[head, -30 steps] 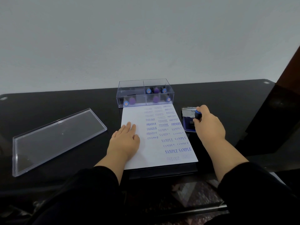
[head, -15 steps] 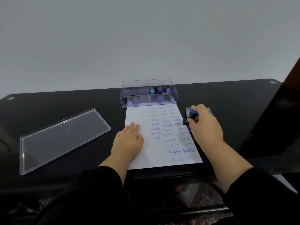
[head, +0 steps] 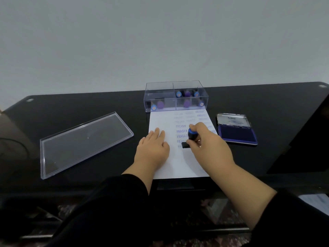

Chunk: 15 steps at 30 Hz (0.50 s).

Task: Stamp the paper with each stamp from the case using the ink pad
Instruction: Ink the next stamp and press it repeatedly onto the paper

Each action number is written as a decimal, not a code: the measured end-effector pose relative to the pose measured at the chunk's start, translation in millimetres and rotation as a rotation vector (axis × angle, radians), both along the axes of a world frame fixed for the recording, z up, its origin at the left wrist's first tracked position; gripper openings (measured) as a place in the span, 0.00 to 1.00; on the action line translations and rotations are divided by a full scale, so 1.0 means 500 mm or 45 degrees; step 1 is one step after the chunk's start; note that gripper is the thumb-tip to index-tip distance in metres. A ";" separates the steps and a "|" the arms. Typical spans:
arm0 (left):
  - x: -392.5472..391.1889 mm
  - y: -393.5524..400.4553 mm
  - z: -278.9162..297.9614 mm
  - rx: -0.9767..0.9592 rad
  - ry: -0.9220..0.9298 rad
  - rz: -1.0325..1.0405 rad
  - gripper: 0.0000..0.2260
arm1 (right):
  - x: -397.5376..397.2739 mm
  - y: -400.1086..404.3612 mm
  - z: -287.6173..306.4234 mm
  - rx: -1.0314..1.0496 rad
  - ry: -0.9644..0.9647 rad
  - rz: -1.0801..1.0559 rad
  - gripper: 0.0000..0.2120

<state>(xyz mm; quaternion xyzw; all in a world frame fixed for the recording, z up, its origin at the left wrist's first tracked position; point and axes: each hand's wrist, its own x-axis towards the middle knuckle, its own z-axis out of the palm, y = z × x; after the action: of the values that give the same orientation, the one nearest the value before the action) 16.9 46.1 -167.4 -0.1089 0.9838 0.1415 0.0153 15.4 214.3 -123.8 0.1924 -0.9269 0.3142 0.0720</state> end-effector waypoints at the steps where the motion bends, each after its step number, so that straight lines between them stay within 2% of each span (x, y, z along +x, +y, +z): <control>1: 0.000 0.000 0.000 -0.002 -0.001 -0.001 0.23 | 0.002 -0.002 -0.001 0.003 -0.003 0.011 0.12; 15: -0.002 -0.001 0.002 -0.014 -0.038 -0.004 0.23 | 0.014 -0.018 -0.018 0.100 -0.082 0.039 0.11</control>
<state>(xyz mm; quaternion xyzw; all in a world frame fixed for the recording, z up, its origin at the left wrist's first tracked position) 16.0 45.6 -166.3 -0.1095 0.9844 0.1347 0.0295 22.3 205.4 -132.7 0.1990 -0.9372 0.2847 0.0296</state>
